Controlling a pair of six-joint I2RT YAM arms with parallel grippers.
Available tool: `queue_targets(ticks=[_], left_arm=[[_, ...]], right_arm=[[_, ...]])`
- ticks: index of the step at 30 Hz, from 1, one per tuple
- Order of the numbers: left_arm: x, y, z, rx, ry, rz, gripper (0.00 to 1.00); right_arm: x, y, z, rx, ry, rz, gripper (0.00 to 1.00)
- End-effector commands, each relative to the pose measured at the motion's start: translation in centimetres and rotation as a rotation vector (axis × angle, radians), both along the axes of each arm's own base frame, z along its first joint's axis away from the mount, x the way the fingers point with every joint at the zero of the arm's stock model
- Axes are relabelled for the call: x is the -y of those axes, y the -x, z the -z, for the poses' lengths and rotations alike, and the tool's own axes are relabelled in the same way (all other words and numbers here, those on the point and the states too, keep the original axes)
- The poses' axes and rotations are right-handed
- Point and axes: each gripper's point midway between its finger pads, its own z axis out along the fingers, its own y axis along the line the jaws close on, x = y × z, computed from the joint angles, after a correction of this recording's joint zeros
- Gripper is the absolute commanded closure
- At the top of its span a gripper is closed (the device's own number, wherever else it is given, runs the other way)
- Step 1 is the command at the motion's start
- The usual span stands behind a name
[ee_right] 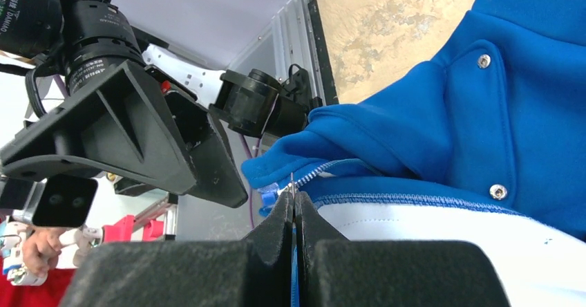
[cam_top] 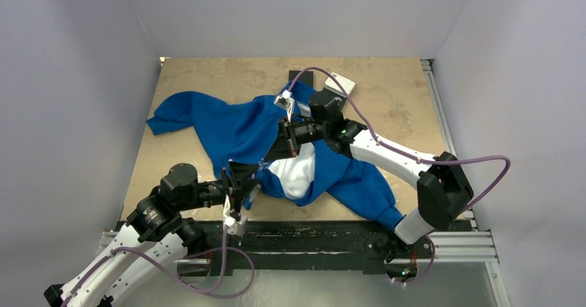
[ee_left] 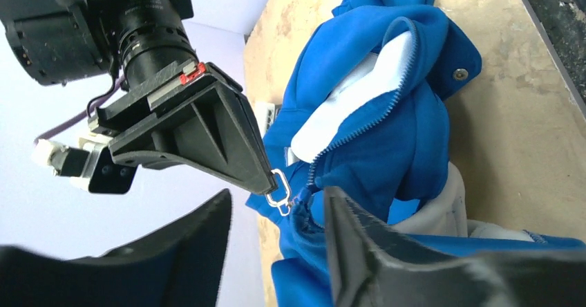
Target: Zip up the jacket
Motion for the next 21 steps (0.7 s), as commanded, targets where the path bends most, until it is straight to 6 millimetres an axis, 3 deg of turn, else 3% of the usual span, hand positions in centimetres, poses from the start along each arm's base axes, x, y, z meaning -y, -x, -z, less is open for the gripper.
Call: queue_targets(ticks=[1, 4, 8, 15, 21], left_arm=[[0.3, -0.7, -1.1, -0.07, 0.078, -0.053, 0.44], [0.3, -1.0, -0.5, -0.12, 0.075, -0.081, 0.4], [0.1, -1.3, 0.4, -0.154, 0.046, -0.107, 0.42], [-0.3, -2.7, 0.7, -0.133, 0.012, -0.164, 0.67], [0.3, -1.2, 2.3, -0.145, -0.096, -0.053, 0.86]], right_arm=[[0.2, 0.4, -1.8, 0.055, -0.052, -0.016, 1.0], [0.3, 0.6, -2.0, 0.055, -0.059, -0.02, 1.0], [0.2, 0.6, -2.5, 0.06, -0.067, -0.024, 1.0], [0.1, 0.7, -2.8, 0.056, -0.077, -0.035, 1.0], [0.1, 0.8, -2.9, 0.056, -0.077, -0.04, 1.0]])
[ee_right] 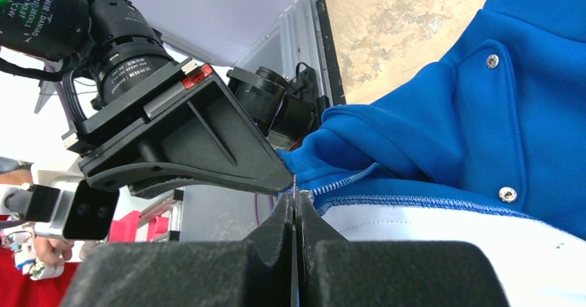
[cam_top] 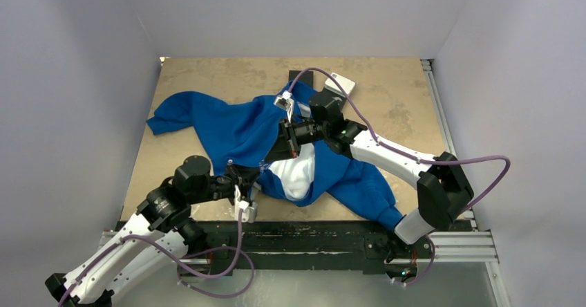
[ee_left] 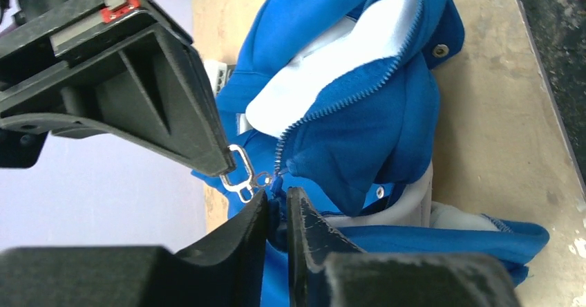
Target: Zip up the jacket
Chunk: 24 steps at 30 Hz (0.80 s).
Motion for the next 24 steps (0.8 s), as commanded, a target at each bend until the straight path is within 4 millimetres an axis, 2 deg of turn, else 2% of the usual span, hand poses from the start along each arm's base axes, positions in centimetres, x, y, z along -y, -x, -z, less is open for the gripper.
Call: queue_targets(ticks=[1, 3, 6, 9, 14, 24], left_arm=[[0.4, 1.3, -0.2, 0.014, -0.051, 0.103, 0.9], [0.6, 1.6, -0.2, 0.02, -0.055, 0.129, 1.0], [0.7, 1.6, -0.6, 0.068, -0.061, 0.153, 1.0], [0.8, 1.5, -1.8, 0.108, -0.027, 0.151, 1.0], [0.9, 2.4, -3.2, 0.142, 0.013, 0.189, 1.0], [0.6, 3.7, -2.0, 0.214, -0.037, 0.272, 1.0]], right_arm=[[0.1, 0.4, -2.6, 0.061, -0.062, -0.018, 1.0], [0.1, 0.4, -2.3, 0.057, -0.055, -0.017, 1.0], [0.3, 0.5, -1.7, 0.055, -0.041, -0.019, 1.0], [0.5, 0.9, -1.0, 0.044, -0.019, -0.034, 1.0], [0.9, 0.6, 0.0, 0.034, 0.01, -0.03, 1.0], [1.5, -0.4, -0.3, 0.028, 0.011, 0.014, 1.0]])
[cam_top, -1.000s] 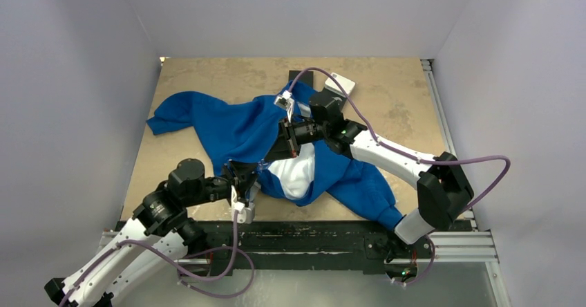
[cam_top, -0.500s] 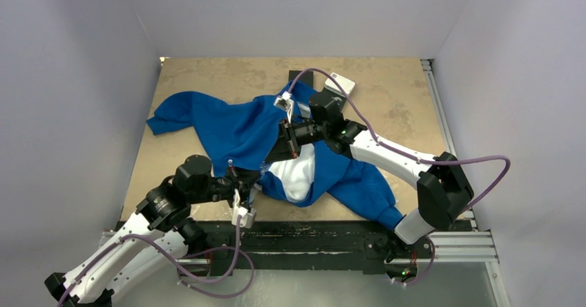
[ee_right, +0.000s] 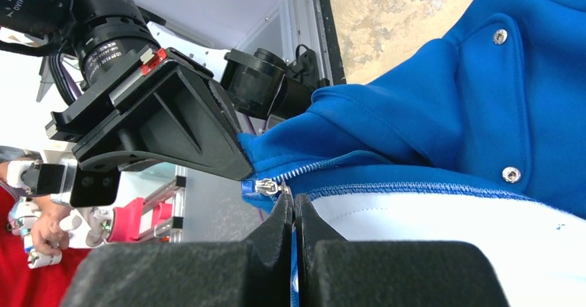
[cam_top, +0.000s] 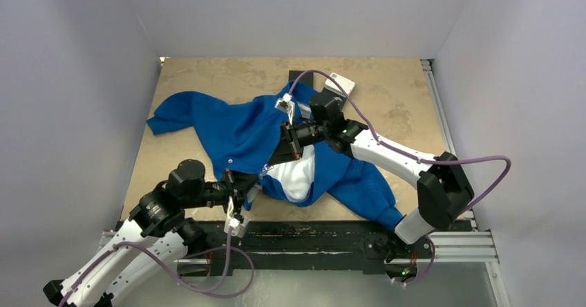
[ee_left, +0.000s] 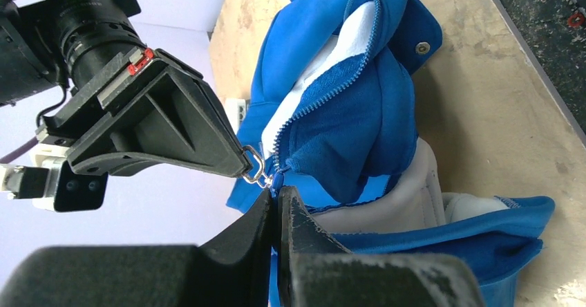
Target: Zip up the jacket
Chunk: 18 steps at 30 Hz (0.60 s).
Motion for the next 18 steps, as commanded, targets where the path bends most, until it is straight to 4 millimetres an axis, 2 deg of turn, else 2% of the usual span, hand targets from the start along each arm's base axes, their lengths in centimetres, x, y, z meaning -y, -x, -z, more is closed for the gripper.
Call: queue_targets(ticks=[1, 18], left_arm=[[0.6, 1.5, -1.5, 0.094, 0.026, 0.119, 1.0], [0.0, 4.3, -2.4, 0.138, 0.017, 0.232, 1.0]], right_arm=[[0.7, -0.8, -1.1, 0.038, -0.022, 0.041, 1.0], [-0.4, -3.5, 0.2, 0.044, 0.021, 0.052, 1.0]])
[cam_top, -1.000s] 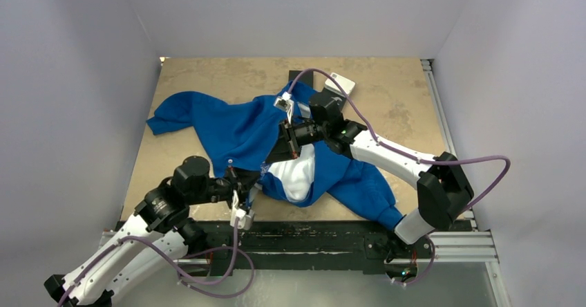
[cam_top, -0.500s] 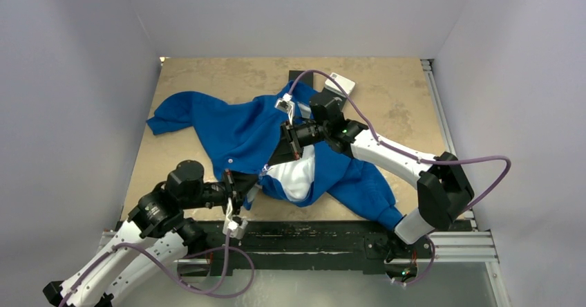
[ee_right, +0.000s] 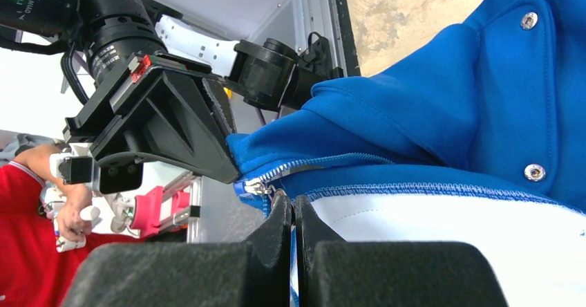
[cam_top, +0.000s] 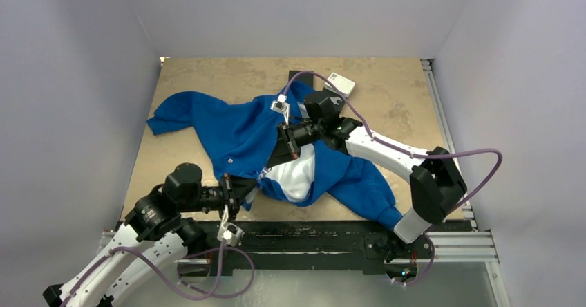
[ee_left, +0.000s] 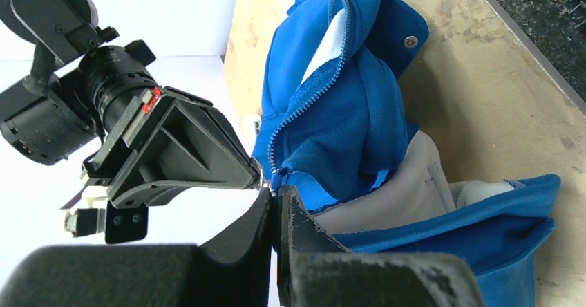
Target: Zip up the jacket
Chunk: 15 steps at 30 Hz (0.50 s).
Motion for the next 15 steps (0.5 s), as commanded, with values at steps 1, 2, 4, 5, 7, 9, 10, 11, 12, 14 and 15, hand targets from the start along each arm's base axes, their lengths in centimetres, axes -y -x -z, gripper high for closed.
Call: queue_targets(ticks=[1, 2, 4, 5, 7, 9, 10, 11, 12, 14, 15], left_arm=[[0.3, 2.8, -2.2, 0.01, 0.049, 0.122, 1.0], [0.2, 2.9, -2.2, 0.009, 0.049, 0.121, 1.0], [0.0, 3.0, -2.1, 0.003, 0.047, 0.121, 1.0], [-0.1, 3.1, -2.0, 0.0, 0.044, 0.116, 1.0], [-0.3, 3.1, -1.8, 0.0, 0.04, 0.109, 1.0], [-0.4, 3.1, -1.8, 0.002, 0.047, 0.103, 1.0], [-0.4, 3.1, -1.9, 0.0, 0.054, 0.101, 1.0], [-0.4, 3.1, -2.0, 0.0, 0.06, 0.1, 1.0], [-0.3, 3.2, -2.0, -0.002, 0.062, 0.104, 1.0], [-0.3, 3.2, -1.8, -0.005, 0.059, 0.104, 1.0], [-0.3, 3.0, -1.6, -0.006, 0.056, 0.096, 1.0]], right_arm=[[-0.2, -4.0, -0.3, 0.104, 0.006, 0.095, 1.0], [-0.3, -4.2, -0.3, 0.109, 0.008, 0.099, 1.0], [-0.3, -4.6, 0.0, 0.117, 0.022, 0.11, 1.0], [-0.3, -4.8, 0.1, 0.123, 0.026, 0.112, 1.0], [-0.2, -5.3, 0.4, 0.151, 0.047, 0.118, 1.0], [-0.1, -5.4, 0.6, 0.157, 0.056, 0.125, 1.0], [-0.1, -5.7, 0.6, 0.172, 0.061, 0.134, 1.0], [-0.2, -6.0, 0.6, 0.186, 0.063, 0.145, 1.0], [-0.3, -6.2, 0.5, 0.193, 0.06, 0.149, 1.0], [-0.6, -6.1, 0.3, 0.194, 0.049, 0.142, 1.0], [-0.7, -5.8, 0.2, 0.194, 0.046, 0.133, 1.0]])
